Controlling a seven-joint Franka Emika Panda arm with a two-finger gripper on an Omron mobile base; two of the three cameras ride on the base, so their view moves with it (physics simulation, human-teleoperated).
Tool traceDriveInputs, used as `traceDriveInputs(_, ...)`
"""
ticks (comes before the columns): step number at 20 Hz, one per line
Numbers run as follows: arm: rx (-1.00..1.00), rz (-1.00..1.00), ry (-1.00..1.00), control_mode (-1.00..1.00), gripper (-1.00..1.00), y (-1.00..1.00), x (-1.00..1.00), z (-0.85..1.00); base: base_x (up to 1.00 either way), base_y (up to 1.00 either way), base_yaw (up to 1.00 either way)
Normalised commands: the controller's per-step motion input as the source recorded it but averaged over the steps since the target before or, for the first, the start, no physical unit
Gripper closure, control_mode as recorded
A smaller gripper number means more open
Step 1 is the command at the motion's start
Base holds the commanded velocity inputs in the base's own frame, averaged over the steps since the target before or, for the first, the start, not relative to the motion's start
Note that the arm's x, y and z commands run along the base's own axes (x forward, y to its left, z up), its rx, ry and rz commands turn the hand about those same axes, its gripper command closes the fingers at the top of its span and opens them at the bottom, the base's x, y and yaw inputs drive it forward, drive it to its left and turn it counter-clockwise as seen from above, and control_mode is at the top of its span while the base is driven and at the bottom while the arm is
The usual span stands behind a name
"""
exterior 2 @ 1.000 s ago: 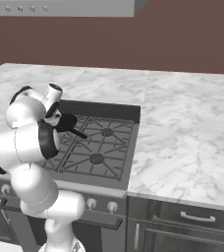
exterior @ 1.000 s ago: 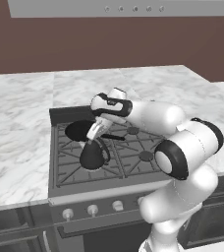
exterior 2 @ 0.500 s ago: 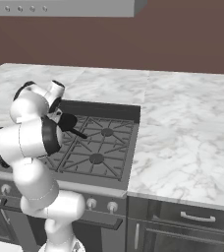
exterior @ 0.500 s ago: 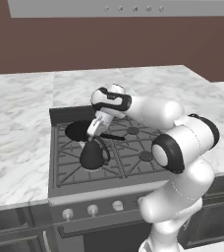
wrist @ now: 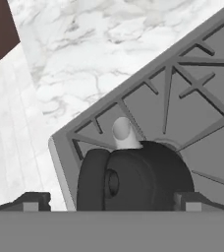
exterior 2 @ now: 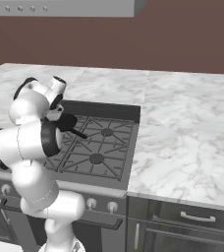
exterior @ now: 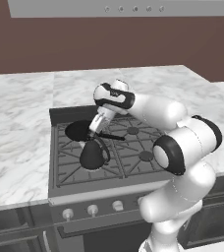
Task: Pick the kettle from the counter and place it on a stove burner. Then turn the burner on.
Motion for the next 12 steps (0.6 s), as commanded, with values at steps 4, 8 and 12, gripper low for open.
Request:
traceDriveInputs(4,0.09,0.00,-0.17,-1.00,-1.00,-0.33,-0.12,0.46,0.00,0.00,0.00)
traceDriveInputs(8,0.09,0.00,-0.21,-1.00,-1.00,-0.47,-0.50,0.45,0.00,0.00,0.00)
traceDriveInputs(12,0.04,0.00,-0.19,-1.00,-1.00,-0.44,-1.00,0.07,0.00,0.00,0.00)
